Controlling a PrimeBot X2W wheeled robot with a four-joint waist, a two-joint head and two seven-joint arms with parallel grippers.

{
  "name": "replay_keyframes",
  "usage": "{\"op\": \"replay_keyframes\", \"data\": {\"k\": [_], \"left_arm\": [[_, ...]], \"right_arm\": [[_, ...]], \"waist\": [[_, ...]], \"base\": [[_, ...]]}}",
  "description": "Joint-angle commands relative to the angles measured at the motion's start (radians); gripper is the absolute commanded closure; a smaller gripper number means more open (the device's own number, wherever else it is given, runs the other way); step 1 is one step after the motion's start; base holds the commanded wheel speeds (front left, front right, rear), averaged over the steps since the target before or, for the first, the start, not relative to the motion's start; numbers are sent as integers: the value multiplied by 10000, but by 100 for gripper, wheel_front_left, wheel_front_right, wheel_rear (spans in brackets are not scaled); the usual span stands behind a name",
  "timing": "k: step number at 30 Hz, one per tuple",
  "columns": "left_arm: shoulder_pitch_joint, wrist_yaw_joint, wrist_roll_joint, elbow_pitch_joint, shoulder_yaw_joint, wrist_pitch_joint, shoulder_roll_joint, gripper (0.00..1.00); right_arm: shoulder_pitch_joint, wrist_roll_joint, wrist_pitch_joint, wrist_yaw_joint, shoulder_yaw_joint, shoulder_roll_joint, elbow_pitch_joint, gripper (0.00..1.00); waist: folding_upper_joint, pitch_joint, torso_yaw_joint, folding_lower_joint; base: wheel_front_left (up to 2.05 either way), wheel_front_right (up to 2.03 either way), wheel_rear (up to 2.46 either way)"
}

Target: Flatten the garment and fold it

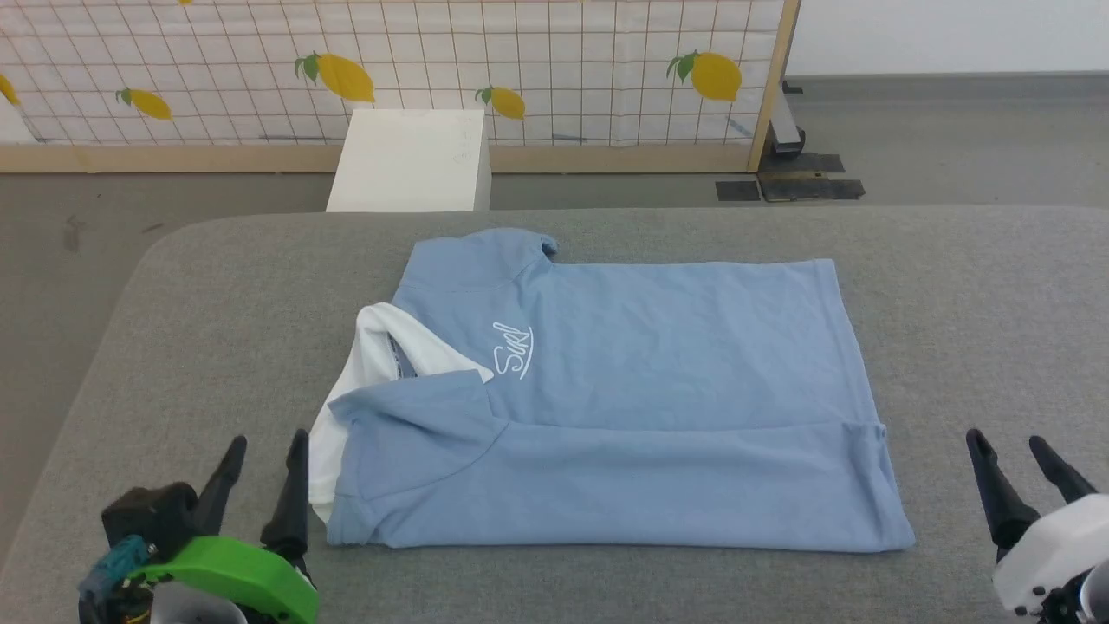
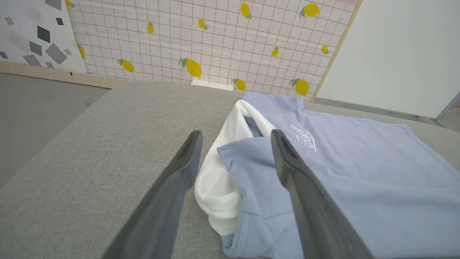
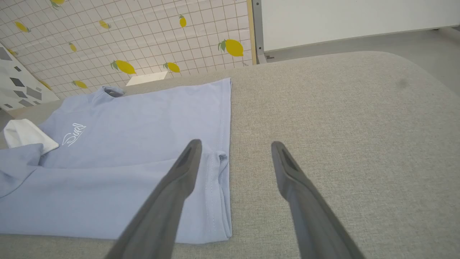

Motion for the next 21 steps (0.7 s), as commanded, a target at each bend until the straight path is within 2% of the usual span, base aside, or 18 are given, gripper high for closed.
{"op": "replay_keyframes", "data": {"k": [1,11,14,16,21], "left_arm": [[180,-93,183,-17,55,-84,-104,0],[574,-80,401,63,231,153,-374,0],[306,-95,138,88,-70,1456,-224,0],[-4,-12,-92,147,-343,2848,-21,0],[-1212,482,-454,98,-841,6135,502,0]], "right_arm": [[168,118,-191,-15,38,0,88,0],[492,291,-433,-15,219,18,467,0],[442,296,-414,-15,192,26,474,0],[386,259,-392,-15,184,20,461,0],[172,152,-324,-15,231,90,358,0]], "waist": [[41,-55,39,0],[41,-73,39,0],[41,59,58,0],[41,162,75,0],[41,558,64,0]], "base": [[0,0,0],[0,0,0],[0,0,0],[0,0,0],[0,0,0]]}}
